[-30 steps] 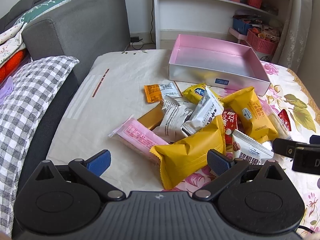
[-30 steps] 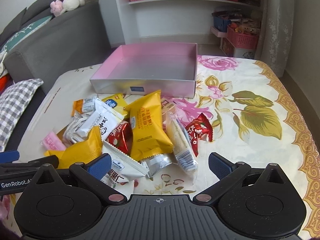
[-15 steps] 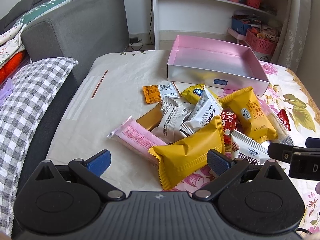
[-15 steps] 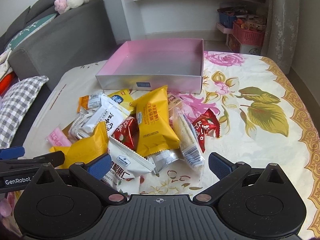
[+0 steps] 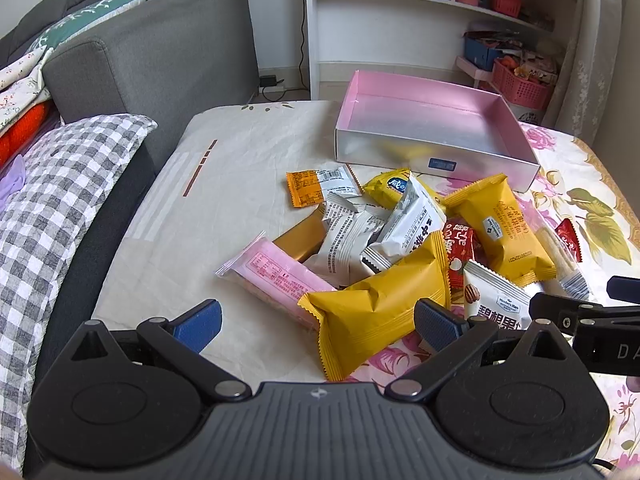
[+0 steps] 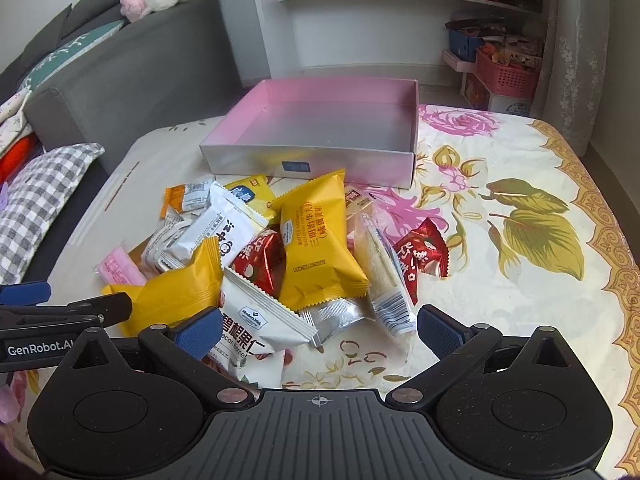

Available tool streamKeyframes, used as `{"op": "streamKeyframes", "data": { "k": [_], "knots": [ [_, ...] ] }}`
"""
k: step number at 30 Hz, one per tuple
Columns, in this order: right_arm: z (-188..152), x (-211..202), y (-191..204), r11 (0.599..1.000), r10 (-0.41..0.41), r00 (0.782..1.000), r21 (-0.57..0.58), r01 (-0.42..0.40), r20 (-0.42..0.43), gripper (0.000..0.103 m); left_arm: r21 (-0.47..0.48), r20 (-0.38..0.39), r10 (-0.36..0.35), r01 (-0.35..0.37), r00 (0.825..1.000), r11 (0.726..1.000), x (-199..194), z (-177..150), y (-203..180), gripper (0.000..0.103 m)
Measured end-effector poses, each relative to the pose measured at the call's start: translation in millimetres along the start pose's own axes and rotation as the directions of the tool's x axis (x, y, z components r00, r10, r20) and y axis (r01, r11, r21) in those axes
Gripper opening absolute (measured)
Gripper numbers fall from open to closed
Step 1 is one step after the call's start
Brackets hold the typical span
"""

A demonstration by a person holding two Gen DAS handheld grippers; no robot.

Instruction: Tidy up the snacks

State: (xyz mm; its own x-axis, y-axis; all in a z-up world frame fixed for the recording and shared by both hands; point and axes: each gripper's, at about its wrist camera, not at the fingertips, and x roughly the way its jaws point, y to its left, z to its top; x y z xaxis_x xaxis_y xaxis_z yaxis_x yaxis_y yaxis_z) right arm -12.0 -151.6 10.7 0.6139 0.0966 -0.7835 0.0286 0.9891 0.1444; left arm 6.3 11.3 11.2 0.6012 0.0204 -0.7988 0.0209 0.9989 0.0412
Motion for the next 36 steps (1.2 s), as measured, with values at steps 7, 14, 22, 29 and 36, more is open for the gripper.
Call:
{"op": "streamKeyframes", "data": {
  "k": [7, 14, 22, 29, 36],
  "knots": [
    [0, 0, -3, 1.0, -0.002, 1.0, 0.012, 0.002, 0.003, 0.103, -0.002, 0.001, -0.005, 0.005, 1.0, 1.0, 0, 0, 1, 0.103],
    [1, -2, -6, 1.0, -0.013, 1.0, 0.025, 0.012, 0.009, 0.103, -0.007, 0.006, -0.003, 0.004, 1.0, 1.0, 0, 0, 2, 0.103],
    [0, -2, -7, 0.999, -0.022, 1.0, 0.029, 0.022, 0.017, 0.103, -0.014, 0.024, 0.004, -0.004, 1.0, 1.0, 0, 1, 6, 0.103],
    [2, 1, -11, 0.998, -0.053, 0.997, 0.045, 0.051, 0.05, 0.103, 0.026, 0.083, -0.037, 0.035, 0.996, 0.999, -3, 3, 7, 0.103],
    [25, 12, -18, 0.999, -0.031, 0.999, 0.027, 0.031, -0.01, 0.103, 0.02, 0.013, -0.119, 0.119, 0.993, 0.993, 9, 26, 17, 0.097]
  ]
}}
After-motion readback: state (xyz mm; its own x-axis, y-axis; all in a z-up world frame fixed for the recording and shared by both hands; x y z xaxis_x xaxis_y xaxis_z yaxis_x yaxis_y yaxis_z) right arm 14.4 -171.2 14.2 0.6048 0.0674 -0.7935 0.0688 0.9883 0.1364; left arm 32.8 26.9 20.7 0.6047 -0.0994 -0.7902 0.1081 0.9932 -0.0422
